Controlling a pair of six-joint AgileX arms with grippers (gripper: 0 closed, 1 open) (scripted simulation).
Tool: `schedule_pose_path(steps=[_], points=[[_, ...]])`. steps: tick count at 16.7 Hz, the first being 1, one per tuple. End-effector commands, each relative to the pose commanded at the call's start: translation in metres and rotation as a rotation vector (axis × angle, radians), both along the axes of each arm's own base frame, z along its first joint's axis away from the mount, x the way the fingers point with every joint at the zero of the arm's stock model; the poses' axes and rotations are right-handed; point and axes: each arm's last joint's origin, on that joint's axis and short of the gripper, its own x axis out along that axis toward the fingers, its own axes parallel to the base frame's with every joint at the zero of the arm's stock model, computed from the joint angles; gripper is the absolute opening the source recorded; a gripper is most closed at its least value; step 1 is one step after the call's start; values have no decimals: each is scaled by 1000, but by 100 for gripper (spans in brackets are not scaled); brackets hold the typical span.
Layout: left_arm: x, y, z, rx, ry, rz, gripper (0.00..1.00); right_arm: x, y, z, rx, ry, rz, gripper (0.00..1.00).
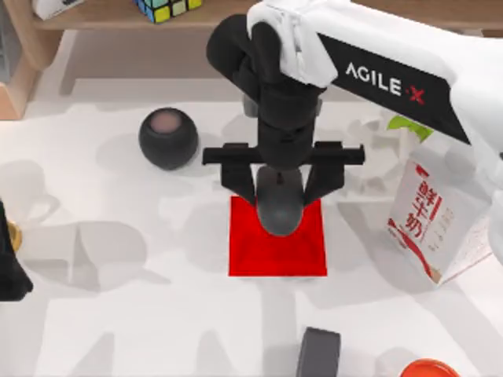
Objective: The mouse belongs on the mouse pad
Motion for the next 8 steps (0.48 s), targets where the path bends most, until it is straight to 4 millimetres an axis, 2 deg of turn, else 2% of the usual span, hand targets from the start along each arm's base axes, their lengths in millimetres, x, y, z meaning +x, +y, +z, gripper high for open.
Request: schedule_pose_path(steps=[8], points=[[0,0,0,0,0,0,100,-1,1,-22,-2,1,3,0]])
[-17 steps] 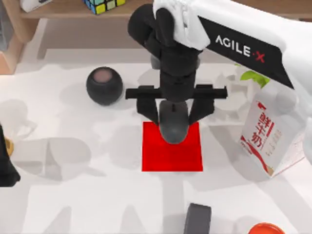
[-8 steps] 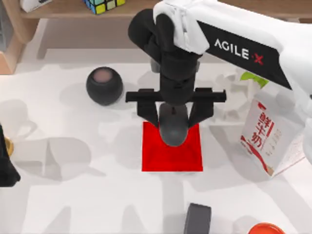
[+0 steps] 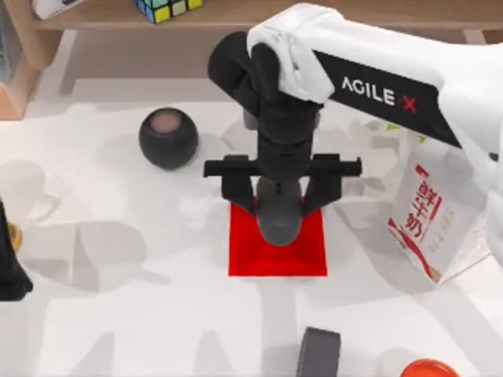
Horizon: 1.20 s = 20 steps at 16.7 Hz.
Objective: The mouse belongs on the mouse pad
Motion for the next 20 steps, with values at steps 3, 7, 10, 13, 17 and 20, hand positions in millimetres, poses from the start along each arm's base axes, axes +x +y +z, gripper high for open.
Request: schedule_pose_path(steps=[3,7,10,13,17,20], points=[[0,0,0,0,0,0,100,-1,0,-8,0,-1,1,0],[0,0,0,0,0,0,100,-1,0,-14,-1,2,1,0],[0,0,0,0,0,0,100,-1,0,-14,-1,2,1,8],[0,0,0,0,0,0,100,-1,0,-14,-1,2,1,30],[0,0,0,0,0,0,100,-1,0,-14,-1,2,1,60],[0,0,0,0,0,0,100,-1,0,-14,-1,2,1,83]])
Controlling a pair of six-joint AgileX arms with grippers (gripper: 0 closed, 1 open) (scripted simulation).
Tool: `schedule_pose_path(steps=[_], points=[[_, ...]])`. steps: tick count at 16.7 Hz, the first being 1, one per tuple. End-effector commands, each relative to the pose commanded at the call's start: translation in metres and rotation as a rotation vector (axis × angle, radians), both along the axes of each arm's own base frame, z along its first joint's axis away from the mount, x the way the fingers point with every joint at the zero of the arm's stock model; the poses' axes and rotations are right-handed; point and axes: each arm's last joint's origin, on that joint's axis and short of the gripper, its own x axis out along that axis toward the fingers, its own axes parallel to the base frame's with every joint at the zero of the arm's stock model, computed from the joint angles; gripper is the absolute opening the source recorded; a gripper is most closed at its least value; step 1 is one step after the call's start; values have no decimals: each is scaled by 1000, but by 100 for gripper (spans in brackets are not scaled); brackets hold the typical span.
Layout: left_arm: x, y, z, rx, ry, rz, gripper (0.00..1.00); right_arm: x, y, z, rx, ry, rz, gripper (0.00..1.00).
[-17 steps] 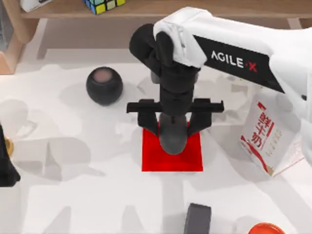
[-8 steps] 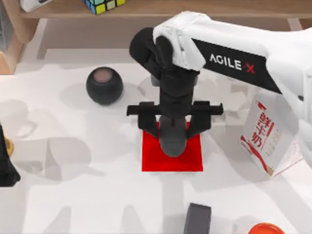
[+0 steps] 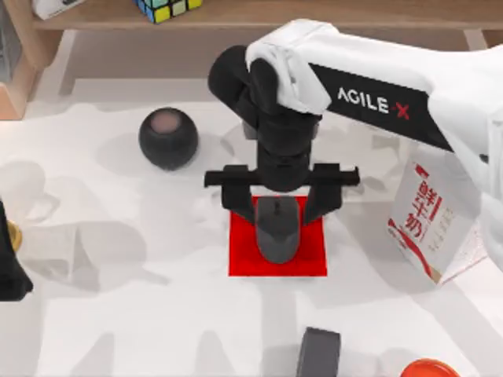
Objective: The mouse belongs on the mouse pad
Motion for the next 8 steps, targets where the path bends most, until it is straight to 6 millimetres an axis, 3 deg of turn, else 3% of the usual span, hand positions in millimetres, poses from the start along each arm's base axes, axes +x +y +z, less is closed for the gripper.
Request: schedule_pose_path(steps=[2,8], points=[[0,0,0,0,0,0,100,0,0,0,0,0,0,98],[0,0,0,0,0,0,100,0,0,0,0,0,0,100]])
